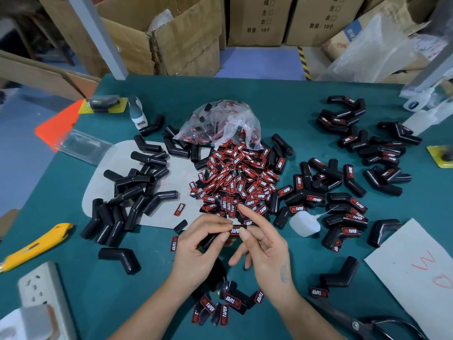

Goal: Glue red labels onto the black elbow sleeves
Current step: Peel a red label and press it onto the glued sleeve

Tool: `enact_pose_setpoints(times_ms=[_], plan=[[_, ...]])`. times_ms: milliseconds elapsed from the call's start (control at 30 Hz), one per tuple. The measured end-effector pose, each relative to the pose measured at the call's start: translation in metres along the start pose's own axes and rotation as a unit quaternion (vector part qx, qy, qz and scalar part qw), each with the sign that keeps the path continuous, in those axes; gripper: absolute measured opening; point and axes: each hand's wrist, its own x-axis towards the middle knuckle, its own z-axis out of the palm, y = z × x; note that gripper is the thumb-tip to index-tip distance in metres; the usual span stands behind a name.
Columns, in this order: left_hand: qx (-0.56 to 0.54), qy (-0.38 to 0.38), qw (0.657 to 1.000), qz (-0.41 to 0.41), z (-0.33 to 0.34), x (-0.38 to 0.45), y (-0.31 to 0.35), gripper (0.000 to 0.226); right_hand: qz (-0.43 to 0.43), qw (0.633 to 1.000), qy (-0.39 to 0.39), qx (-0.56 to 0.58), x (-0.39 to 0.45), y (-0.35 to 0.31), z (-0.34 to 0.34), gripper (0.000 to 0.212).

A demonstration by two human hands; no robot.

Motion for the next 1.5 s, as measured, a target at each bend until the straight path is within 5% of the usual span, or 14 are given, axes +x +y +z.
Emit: enact_pose_setpoints(times_ms=[400, 1500], plan=[[0.022, -0.007, 1.000, 0.001, 0.000, 0.002, -0.004, 0.014, -0.029, 0.992, -0.072, -0.098, -0.002, 0.008, -0.002, 0.047], [-0.031, -0.001, 0.999, 0.006, 0.001, 0.003, -0.005, 0.009, -0.044, 0.989, -0.022, -0.139, 0.002, 0.015, 0.000, 0.044]])
